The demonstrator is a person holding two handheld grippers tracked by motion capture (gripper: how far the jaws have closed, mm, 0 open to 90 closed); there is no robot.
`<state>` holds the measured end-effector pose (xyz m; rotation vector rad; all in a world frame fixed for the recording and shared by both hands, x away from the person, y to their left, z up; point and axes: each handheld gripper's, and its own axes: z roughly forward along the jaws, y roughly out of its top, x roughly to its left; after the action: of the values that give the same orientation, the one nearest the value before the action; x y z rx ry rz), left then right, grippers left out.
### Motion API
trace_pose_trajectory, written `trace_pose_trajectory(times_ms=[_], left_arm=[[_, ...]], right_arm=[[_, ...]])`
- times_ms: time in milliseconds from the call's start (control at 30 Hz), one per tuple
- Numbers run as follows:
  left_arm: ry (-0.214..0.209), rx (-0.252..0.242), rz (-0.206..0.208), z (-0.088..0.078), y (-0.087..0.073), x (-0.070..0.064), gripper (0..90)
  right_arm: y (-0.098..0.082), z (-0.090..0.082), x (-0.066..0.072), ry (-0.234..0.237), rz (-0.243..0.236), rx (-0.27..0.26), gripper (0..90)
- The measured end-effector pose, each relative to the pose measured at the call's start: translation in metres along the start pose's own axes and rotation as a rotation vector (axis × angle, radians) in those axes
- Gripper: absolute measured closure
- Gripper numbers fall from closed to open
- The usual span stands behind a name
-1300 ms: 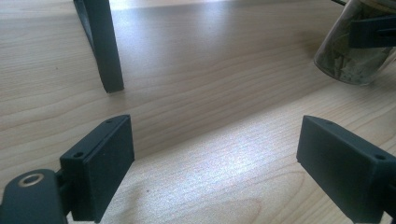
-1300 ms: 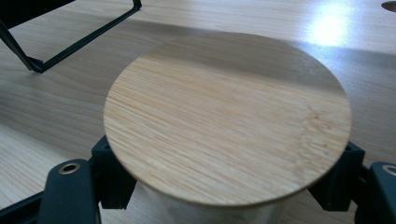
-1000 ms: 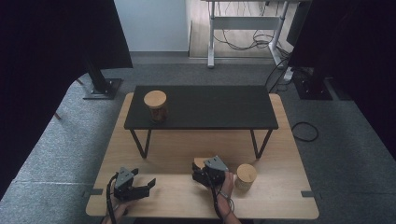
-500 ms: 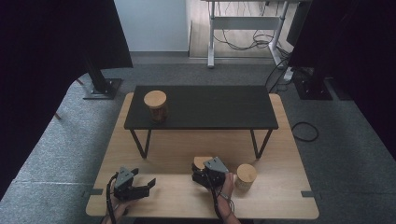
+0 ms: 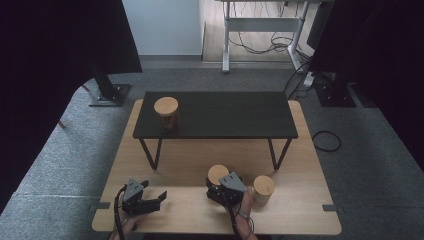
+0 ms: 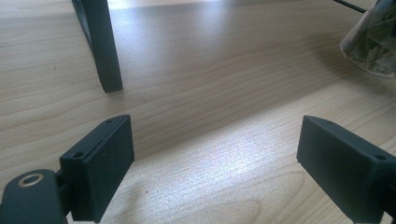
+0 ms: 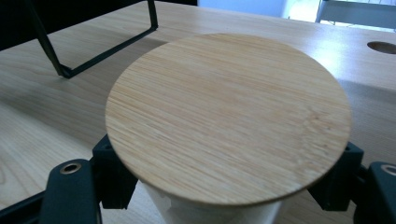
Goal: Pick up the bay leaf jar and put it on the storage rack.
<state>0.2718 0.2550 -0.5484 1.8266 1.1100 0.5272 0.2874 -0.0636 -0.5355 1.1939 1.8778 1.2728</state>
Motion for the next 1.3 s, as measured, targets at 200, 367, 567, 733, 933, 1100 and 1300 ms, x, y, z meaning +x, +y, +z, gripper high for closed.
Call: trace_pose_trajectory(times_ms=[200,367,567,733,933,1100,1300], left_arm=[[0.000,0.000,0.001,0.000,0.000,0.000,10.4],[0.003,-0.001,0.002,0.000,0.000,0.000,10.4],[0.001,0.002,0.003,0.000,0.000,0.000,10.3],[-0.001,0.003,0.002,0.001,0.000,0.000,10.3],[0.003,0.003,0.002,0.001,0.000,0.000,10.1],[0.002,0.003,0.001,0.001,0.000,0.000,10.2],[0.002,0.003,0.001,0.001,0.000,0.000,10.1]], right_arm=[[0.004,-0.008,0.003,0.016,-0.008,-0.022,24.2],[0.010,-0.016,0.004,0.048,0.020,-0.034,24.2],[0.015,-0.027,0.007,0.061,-0.004,-0.054,24.2],[0.016,-0.032,0.007,0.067,-0.007,-0.060,24.2],[0.017,-0.040,0.007,0.095,0.000,-0.064,24.2],[0.019,-0.048,0.007,0.106,-0.012,-0.079,24.2],[0.023,-0.057,0.009,0.117,-0.029,-0.100,24.2]])
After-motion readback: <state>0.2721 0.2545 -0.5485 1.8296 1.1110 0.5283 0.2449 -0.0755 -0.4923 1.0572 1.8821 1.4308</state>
